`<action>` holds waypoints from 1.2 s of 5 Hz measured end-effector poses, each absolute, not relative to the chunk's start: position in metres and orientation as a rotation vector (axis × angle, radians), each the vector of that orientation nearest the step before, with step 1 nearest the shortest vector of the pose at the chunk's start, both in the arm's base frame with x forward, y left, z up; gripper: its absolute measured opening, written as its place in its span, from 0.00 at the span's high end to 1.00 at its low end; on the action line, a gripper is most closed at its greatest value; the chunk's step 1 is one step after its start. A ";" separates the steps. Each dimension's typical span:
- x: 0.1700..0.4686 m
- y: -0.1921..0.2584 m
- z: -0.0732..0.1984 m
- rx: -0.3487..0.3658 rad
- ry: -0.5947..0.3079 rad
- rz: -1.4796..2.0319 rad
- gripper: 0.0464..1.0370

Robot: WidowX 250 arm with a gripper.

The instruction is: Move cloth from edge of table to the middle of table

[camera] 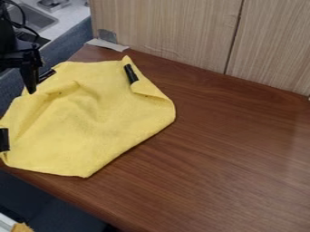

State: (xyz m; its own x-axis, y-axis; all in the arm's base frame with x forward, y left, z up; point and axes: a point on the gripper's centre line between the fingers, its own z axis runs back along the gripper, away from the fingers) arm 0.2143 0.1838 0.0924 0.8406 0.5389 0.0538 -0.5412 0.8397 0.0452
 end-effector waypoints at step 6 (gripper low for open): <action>0.309 0.184 0.002 0.047 -0.009 0.566 0.04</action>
